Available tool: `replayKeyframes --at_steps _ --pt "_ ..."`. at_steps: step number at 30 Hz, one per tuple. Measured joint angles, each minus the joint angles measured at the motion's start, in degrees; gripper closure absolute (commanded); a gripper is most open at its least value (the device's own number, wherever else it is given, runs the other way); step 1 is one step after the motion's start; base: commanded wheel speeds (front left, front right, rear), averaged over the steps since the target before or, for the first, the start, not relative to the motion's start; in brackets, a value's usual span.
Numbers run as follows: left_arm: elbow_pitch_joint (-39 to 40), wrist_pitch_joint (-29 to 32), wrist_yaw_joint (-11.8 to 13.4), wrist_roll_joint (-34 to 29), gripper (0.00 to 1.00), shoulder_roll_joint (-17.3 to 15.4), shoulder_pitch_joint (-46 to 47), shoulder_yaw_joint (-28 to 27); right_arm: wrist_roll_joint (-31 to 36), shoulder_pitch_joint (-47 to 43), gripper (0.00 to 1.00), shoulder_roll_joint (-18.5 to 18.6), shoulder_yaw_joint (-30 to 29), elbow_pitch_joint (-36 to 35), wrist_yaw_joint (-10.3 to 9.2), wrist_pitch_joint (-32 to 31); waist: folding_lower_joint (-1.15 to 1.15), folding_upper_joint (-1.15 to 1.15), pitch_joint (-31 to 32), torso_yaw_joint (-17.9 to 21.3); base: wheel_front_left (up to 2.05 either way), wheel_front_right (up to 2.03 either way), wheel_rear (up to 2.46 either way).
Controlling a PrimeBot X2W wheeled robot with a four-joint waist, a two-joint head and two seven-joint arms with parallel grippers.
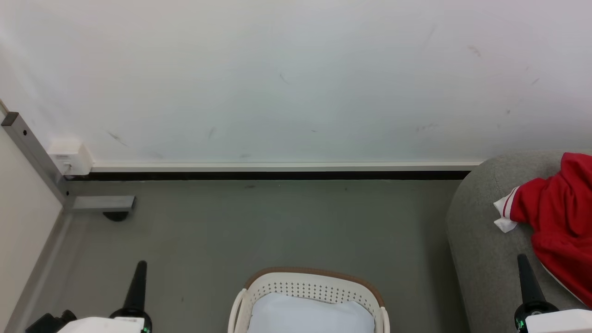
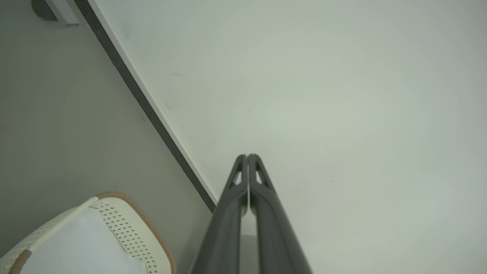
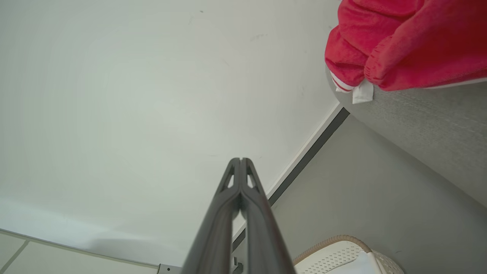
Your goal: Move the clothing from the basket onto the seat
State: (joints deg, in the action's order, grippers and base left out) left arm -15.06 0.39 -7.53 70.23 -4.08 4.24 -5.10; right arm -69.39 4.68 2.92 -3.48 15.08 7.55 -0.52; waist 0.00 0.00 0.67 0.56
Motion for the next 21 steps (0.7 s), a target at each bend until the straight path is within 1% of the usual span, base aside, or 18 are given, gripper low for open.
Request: replayKeyframes --at_steps 21 --pt "0.2 2.8 0.0 10.3 1.00 0.6 1.0 -0.6 -10.5 1.0 1.00 0.0 -1.5 -0.2 0.00 -2.9 0.00 0.00 -0.3 -0.2 0.00 0.00 0.00"
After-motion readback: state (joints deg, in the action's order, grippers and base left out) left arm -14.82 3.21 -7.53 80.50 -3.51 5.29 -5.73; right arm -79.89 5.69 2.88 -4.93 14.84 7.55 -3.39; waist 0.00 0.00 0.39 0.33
